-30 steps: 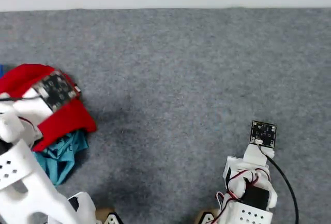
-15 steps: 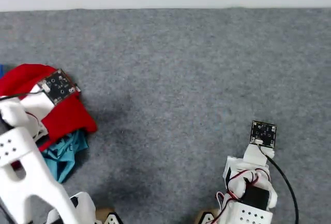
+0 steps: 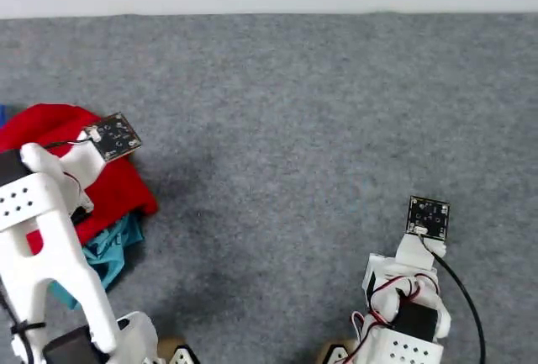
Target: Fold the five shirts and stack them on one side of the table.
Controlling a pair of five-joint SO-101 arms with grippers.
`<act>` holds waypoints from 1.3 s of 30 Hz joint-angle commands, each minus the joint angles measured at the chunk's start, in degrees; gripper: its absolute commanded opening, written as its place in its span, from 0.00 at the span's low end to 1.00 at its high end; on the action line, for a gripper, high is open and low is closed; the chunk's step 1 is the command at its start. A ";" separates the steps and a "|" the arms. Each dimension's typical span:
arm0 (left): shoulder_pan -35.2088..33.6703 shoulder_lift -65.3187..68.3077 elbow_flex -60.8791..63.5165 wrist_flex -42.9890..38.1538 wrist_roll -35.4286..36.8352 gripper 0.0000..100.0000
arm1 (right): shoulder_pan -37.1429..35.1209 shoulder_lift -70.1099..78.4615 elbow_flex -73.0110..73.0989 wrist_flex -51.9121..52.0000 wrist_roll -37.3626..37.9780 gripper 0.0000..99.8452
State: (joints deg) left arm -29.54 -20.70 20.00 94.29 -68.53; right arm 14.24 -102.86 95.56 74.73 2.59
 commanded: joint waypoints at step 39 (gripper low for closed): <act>-3.16 -7.82 11.30 -8.53 5.54 0.14 | 0.57 -0.84 0.88 0.22 -0.26 0.01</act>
State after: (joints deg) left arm -32.35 -26.95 31.60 87.96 -65.27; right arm 14.24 -102.86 95.56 74.73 2.59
